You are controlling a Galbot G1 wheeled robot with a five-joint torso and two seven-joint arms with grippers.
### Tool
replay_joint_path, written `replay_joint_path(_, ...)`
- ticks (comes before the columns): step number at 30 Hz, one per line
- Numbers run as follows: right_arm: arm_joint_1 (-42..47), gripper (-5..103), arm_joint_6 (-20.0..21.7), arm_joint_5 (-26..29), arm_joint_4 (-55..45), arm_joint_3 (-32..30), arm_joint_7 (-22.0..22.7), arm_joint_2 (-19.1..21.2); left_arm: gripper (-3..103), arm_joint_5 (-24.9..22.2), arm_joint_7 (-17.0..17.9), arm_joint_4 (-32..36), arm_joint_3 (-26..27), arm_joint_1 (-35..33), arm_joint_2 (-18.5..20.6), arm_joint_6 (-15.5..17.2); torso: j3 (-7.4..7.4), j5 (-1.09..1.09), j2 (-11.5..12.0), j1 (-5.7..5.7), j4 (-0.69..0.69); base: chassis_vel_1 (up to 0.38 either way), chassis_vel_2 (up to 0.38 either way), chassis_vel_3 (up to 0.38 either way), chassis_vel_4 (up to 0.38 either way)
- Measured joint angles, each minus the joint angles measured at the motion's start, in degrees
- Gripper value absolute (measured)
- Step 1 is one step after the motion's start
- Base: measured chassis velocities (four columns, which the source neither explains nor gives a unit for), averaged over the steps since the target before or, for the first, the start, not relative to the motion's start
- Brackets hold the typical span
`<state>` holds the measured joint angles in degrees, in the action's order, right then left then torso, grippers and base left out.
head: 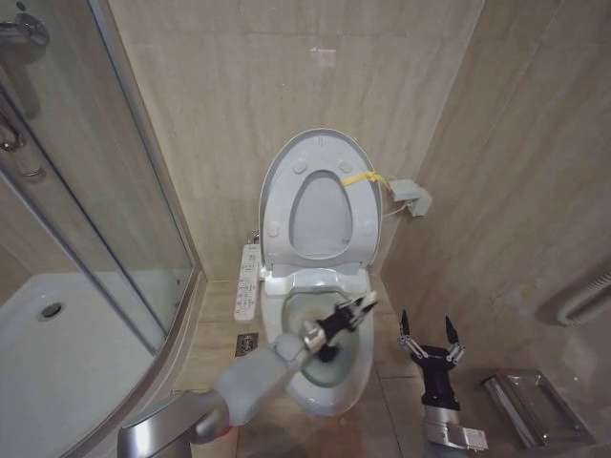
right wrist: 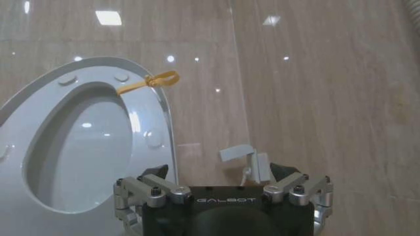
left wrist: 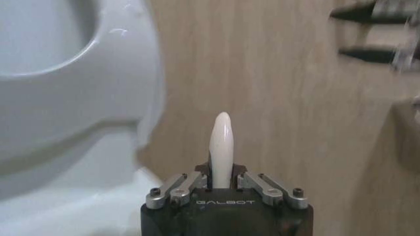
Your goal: Open the toilet lid, clean the toilet bowl with a toilet brush, close the toilet lid, and flush.
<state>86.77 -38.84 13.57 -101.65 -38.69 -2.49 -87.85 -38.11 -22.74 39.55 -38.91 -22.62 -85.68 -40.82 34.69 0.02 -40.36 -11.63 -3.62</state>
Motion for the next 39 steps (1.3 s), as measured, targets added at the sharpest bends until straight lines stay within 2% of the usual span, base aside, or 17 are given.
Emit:
replay_joint_path(3,-0.1,100,0.0,0.0,0.2,-0.1,0.0,0.1,19,-0.8,0.2,2.3,0.9,0.3,0.4,0.2,0.01,0.00,0.0,0.00,0.03,0.000,0.000,0.000,0.000)
replay_joint_path(5,-0.3,100,0.1,0.0,0.4,-0.1,0.0,0.0,19,-1.6,0.6,6.8,1.7,0.8,0.1,0.2,0.00,-0.04,0.0,-0.01,-0.07,0.000,0.000,0.000,0.000)
replay_joint_path(9,-0.3,100,0.1,-0.1,0.4,-0.1,0.0,-0.2,19,-2.0,0.7,7.2,1.5,0.4,0.8,-0.2,-0.01,-0.04,0.0,0.00,-0.14,0.000,0.000,0.000,0.000)
replay_joint_path(12,-0.2,100,0.2,-0.5,-0.2,0.1,0.0,-0.7,19,-0.6,-0.4,1.6,1.9,-1.0,3.2,-1.0,0.00,-0.02,0.0,0.00,0.01,-0.020,-0.038,-0.007,-0.002)
replay_joint_path(14,-0.2,100,0.2,-0.5,-0.5,0.2,-0.1,-0.8,19,-0.9,-0.3,2.0,2.3,-1.1,3.8,-1.0,-0.01,-0.01,0.0,0.01,0.02,0.000,0.000,0.000,0.000)
replay_joint_path(15,-0.2,100,0.2,-0.6,-0.5,0.2,-0.1,-0.8,19,-1.6,0.0,3.6,2.2,-1.1,4.0,-0.6,0.00,0.02,0.0,0.00,0.08,0.000,0.000,0.000,0.000)
replay_joint_path(18,-0.3,100,0.2,-0.7,-0.4,0.1,-0.1,-0.9,19,-3.0,1.1,7.9,2.0,-0.2,3.1,0.5,0.00,-0.04,0.0,-0.01,-0.02,0.009,0.019,-0.005,-0.001)
replay_joint_path(19,-0.2,100,0.2,-0.8,-0.4,0.0,-0.1,-1.2,19,-3.4,1.4,9.2,2.0,0.3,2.3,0.7,-0.02,-0.06,0.0,0.00,-0.13,0.000,0.000,0.000,0.000)
replay_joint_path(21,-0.2,100,0.2,-0.9,-0.4,0.0,-0.1,-1.3,19,-3.3,1.4,8.8,1.8,0.2,2.1,0.8,-0.01,-0.04,0.0,0.00,-0.15,-0.052,-0.032,-0.020,-0.011)
replay_joint_path(25,0.0,100,0.2,-1.1,-0.7,0.2,-0.1,-1.3,19,-2.3,0.8,2.7,1.8,-1.4,2.7,0.3,-0.01,-0.01,0.0,0.00,0.02,-0.021,-0.031,-0.013,-0.003)
replay_joint_path(28,0.1,100,0.2,-1.1,-0.5,0.0,-0.1,-1.1,19,-3.0,1.3,6.0,1.7,-1.6,2.6,0.4,0.00,0.01,0.0,0.00,0.03,0.034,0.030,0.010,-0.005)
replay_joint_path(30,0.1,100,0.2,-1.1,-0.5,0.0,-0.1,-1.1,19,-3.3,1.6,8.1,1.6,-1.5,2.3,0.6,0.01,0.00,0.0,-0.01,-0.01,0.000,0.000,0.000,0.000)
replay_joint_path(31,0.1,100,0.2,-1.1,-0.4,-0.1,-0.1,-1.2,19,-3.7,2.0,10.2,1.2,-1.1,1.8,0.8,0.00,-0.05,0.0,0.00,-0.09,0.000,0.000,0.000,0.000)
replay_joint_path(33,0.1,100,0.1,-1.1,-0.4,-0.1,-0.1,-1.4,19,-3.7,2.0,9.7,0.8,-0.7,1.4,0.7,-0.01,-0.04,0.0,0.00,-0.13,0.000,0.000,0.000,0.000)
replay_joint_path(35,0.1,100,0.1,-1.2,-0.4,0.0,-0.1,-1.4,19,-3.4,1.9,8.4,0.7,-0.7,1.4,0.5,0.00,-0.02,0.0,0.00,-0.11,-0.031,-0.053,-0.021,-0.014)
replay_joint_path(37,0.2,100,0.1,-1.2,-0.5,0.0,-0.1,-1.3,19,-2.6,1.3,4.4,-0.1,-1.0,2.4,0.0,0.00,-0.01,0.0,0.00,-0.02,-0.014,-0.026,0.010,0.018)
replay_joint_path(39,0.3,100,0.1,-1.2,-0.6,0.0,-0.1,-1.3,19,-2.6,1.2,4.1,-0.1,-1.0,2.8,-0.1,0.00,-0.01,0.0,0.00,0.03,0.000,0.000,0.000,0.000)
